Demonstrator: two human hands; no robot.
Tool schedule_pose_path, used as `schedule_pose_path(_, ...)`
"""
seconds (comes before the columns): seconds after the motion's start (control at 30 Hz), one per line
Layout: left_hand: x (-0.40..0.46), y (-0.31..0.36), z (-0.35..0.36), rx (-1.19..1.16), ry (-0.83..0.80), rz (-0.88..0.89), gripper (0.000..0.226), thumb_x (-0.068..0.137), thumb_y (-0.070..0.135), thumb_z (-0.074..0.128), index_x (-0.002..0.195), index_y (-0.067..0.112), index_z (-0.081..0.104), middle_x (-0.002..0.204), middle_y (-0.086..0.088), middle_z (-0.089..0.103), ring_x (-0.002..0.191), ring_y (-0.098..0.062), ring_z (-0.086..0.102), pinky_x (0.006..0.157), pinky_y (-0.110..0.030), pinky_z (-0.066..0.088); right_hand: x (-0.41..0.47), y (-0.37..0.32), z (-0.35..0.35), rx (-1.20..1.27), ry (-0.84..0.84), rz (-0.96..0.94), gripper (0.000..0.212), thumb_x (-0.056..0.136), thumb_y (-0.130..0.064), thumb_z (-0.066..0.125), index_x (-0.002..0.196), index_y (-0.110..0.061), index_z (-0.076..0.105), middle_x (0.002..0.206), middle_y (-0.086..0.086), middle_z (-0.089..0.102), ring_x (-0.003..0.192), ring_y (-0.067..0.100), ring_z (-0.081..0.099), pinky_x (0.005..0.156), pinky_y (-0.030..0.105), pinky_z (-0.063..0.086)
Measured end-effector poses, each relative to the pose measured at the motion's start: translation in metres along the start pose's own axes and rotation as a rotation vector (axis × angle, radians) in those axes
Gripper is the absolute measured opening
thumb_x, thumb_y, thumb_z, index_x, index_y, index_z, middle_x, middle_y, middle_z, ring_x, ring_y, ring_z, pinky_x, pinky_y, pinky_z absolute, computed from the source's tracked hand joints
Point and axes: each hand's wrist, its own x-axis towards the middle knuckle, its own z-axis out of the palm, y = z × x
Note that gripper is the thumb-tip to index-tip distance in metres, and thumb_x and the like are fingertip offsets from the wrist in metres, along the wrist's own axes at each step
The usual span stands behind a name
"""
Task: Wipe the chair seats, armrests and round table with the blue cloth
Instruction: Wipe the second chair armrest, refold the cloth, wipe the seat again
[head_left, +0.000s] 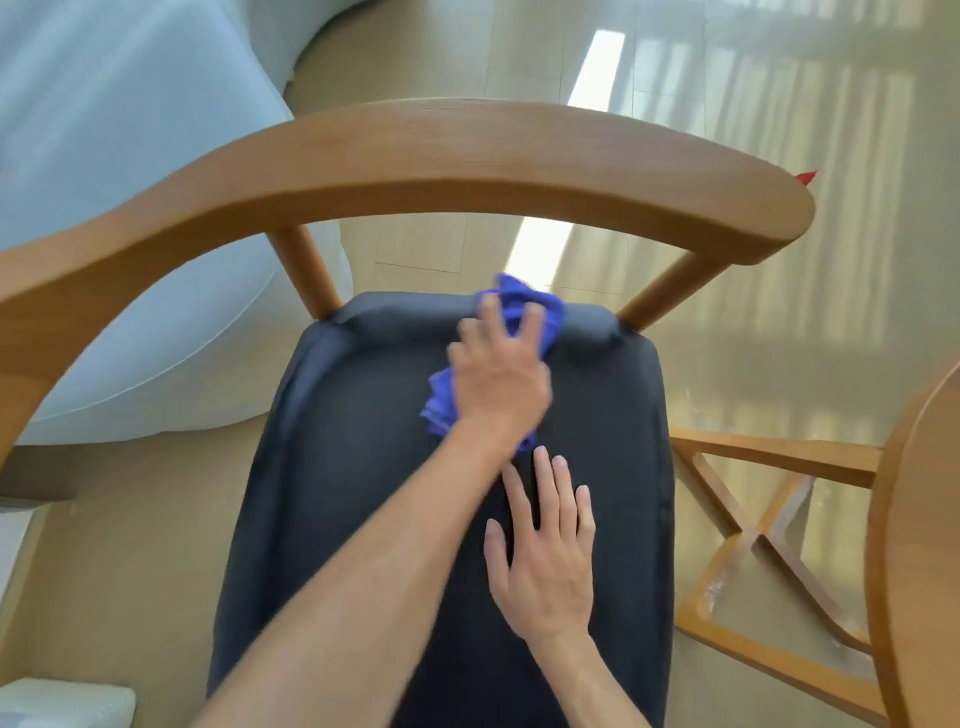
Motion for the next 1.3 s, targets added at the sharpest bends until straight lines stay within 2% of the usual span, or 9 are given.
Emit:
schedule_pose_path(0.1, -0.020, 0.085, 0.024, 0.046, -0.151, 0.476, 0.051, 0.081, 0.024, 0.058, 0.130, 0.025, 0.043, 0.142, -0.018, 0.033, 0.101, -0.036, 0.047, 0.075, -0.041, 0.037, 0.000, 0.008, 0.000, 0.099, 0.006, 0.055, 0.058, 0.086, -0.035, 0.060, 0.139, -0.019, 0.043, 0.147, 0.014, 0.039, 0.145, 0.020, 0.013, 0.119, 0.031, 0.001)
schedule_pose_path(0.17, -0.031, 0.098, 0.027, 0.081, -0.245, 0.657, 0.048, 0.081, 0.021, 0.058, 0.127, 0.025, 0.046, 0.142, -0.016, 0.035, 0.101, -0.035, 0.048, 0.076, -0.040, 0.037, 0.002, 0.012, -0.002, 0.120, 0.014, 0.031, 0.053, 0.092, -0.040, 0.049, 0.141, -0.021, 0.042, 0.149, 0.012, 0.036, 0.147, 0.016, 0.008, 0.118, 0.028, 0.000)
schedule_pose_path(0.3, -0.010, 0.007, 0.002, -0.114, -0.120, 0.299, 0.051, 0.076, 0.016, 0.058, 0.126, 0.025, 0.055, 0.138, -0.016, 0.041, 0.095, -0.036, 0.048, 0.075, -0.042, 0.040, 0.004, 0.007, -0.001, 0.078, 0.036, -0.009, 0.050, 0.087, -0.033, 0.047, 0.134, -0.014, 0.047, 0.138, 0.018, 0.051, 0.137, 0.029, 0.034, 0.116, 0.046, 0.019)
schedule_pose_path(0.47, -0.031, -0.168, -0.040, -0.231, 0.063, -0.232, 0.048, 0.080, 0.014, 0.060, 0.127, 0.023, 0.054, 0.140, -0.014, 0.036, 0.117, -0.036, 0.046, 0.097, -0.043, 0.042, 0.002, 0.004, -0.005, 0.063, 0.017, 0.020, 0.050, 0.089, -0.034, 0.047, 0.136, -0.016, 0.050, 0.149, 0.013, 0.037, 0.141, 0.028, 0.030, 0.117, 0.046, 0.019)
schedule_pose_path(0.6, -0.098, -0.209, -0.042, -0.344, 0.183, -0.824, 0.039, 0.086, 0.010, 0.054, 0.125, 0.019, 0.052, 0.137, -0.017, 0.033, 0.106, -0.037, 0.051, 0.088, -0.030, 0.033, 0.002, 0.001, -0.004, 0.057, -0.008, 0.030, 0.051, 0.089, -0.035, 0.046, 0.137, -0.016, 0.049, 0.150, 0.013, 0.035, 0.141, 0.029, 0.030, 0.117, 0.048, 0.019)
schedule_pose_path(0.73, -0.131, -0.172, -0.037, -0.418, 0.171, -0.768, 0.043, 0.085, 0.006, 0.054, 0.126, 0.020, 0.049, 0.140, -0.009, 0.025, 0.110, -0.030, 0.048, 0.089, -0.030, 0.035, 0.003, 0.002, -0.005, 0.013, -0.009, 0.036, 0.051, 0.090, -0.034, 0.043, 0.136, -0.014, 0.050, 0.150, 0.016, 0.036, 0.141, 0.031, 0.030, 0.116, 0.050, 0.021)
schedule_pose_path(0.9, -0.092, -0.130, -0.032, -0.297, 0.051, -0.259, 0.049, 0.078, 0.012, 0.063, 0.125, 0.024, 0.055, 0.142, -0.007, 0.030, 0.122, -0.030, 0.045, 0.089, -0.043, 0.048, 0.005, -0.002, -0.004, 0.042, 0.014, 0.033, 0.051, 0.090, -0.035, 0.042, 0.136, -0.014, 0.048, 0.150, 0.016, 0.036, 0.141, 0.031, 0.030, 0.117, 0.048, 0.019)
schedule_pose_path(1.07, -0.063, -0.148, -0.036, -0.251, -0.040, -0.086, 0.052, 0.078, 0.016, 0.061, 0.128, 0.027, 0.050, 0.143, -0.007, 0.030, 0.119, -0.028, 0.045, 0.077, -0.039, 0.049, 0.007, 0.003, -0.002, 0.041, 0.047, 0.021, 0.050, 0.092, -0.034, 0.042, 0.137, -0.013, 0.049, 0.149, 0.015, 0.036, 0.142, 0.030, 0.028, 0.118, 0.047, 0.016)
schedule_pose_path(1.3, -0.173, -0.145, -0.044, -0.109, -0.148, -0.552, 0.053, 0.088, 0.017, 0.055, 0.138, 0.017, 0.039, 0.143, -0.017, 0.025, 0.115, -0.035, 0.041, 0.083, -0.047, 0.047, 0.001, -0.004, -0.010, 0.034, -0.032, 0.028, 0.051, 0.094, -0.033, 0.038, 0.136, -0.009, 0.051, 0.149, 0.018, 0.037, 0.141, 0.033, 0.029, 0.116, 0.050, 0.019)
